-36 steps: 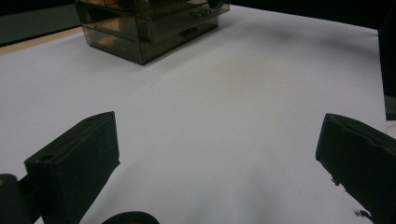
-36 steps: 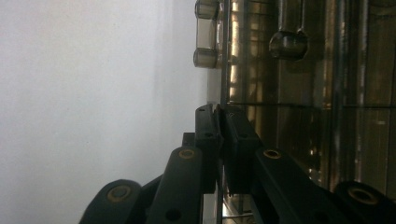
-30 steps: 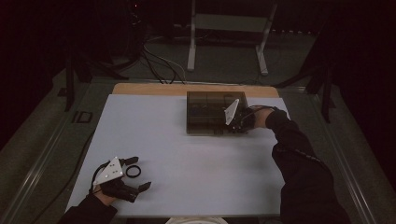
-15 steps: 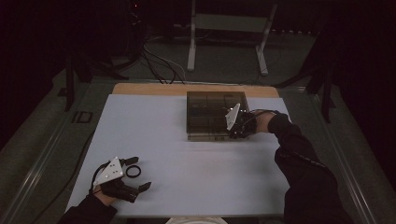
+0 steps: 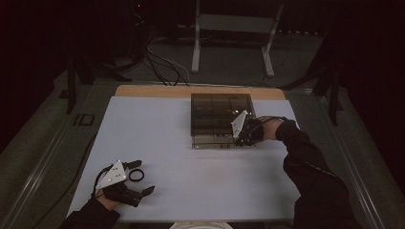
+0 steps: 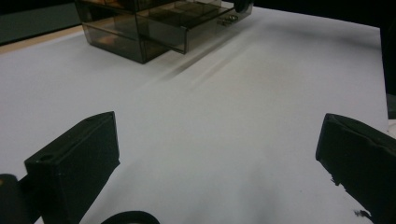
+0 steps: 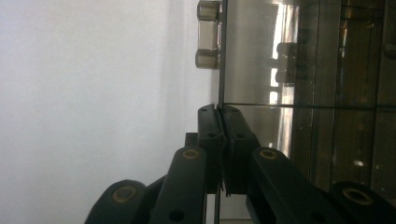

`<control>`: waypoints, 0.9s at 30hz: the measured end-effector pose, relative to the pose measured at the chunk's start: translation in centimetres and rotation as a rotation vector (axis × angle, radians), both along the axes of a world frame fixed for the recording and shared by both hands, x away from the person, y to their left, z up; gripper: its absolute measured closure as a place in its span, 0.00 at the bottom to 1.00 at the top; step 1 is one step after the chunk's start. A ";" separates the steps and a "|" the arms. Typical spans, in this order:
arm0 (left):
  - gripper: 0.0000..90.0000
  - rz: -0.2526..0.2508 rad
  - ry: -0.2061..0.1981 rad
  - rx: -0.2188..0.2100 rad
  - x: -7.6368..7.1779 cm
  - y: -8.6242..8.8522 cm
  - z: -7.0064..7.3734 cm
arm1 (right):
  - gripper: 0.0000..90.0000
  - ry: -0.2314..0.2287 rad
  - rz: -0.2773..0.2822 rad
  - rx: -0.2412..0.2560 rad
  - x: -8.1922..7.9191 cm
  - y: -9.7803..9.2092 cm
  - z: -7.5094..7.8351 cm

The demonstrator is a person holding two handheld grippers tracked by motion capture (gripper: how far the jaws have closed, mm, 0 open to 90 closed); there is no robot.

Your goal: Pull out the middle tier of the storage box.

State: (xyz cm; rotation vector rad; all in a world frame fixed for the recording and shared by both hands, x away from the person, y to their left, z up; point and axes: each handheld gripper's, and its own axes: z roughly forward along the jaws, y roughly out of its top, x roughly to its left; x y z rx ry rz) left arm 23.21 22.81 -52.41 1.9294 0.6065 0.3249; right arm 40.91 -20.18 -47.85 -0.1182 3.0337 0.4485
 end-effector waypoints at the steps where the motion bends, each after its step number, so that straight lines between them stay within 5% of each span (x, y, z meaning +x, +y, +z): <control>1: 0.01 -0.001 0.003 0.003 0.0 0.0 0.0 | 0.98 0.002 -0.003 -0.002 -0.2 0.0 0.0; 27: 0.01 0.003 0.004 0.003 0.0 0.0 0.0 | 0.98 -0.010 -0.023 0.023 -1.8 -0.2 -0.7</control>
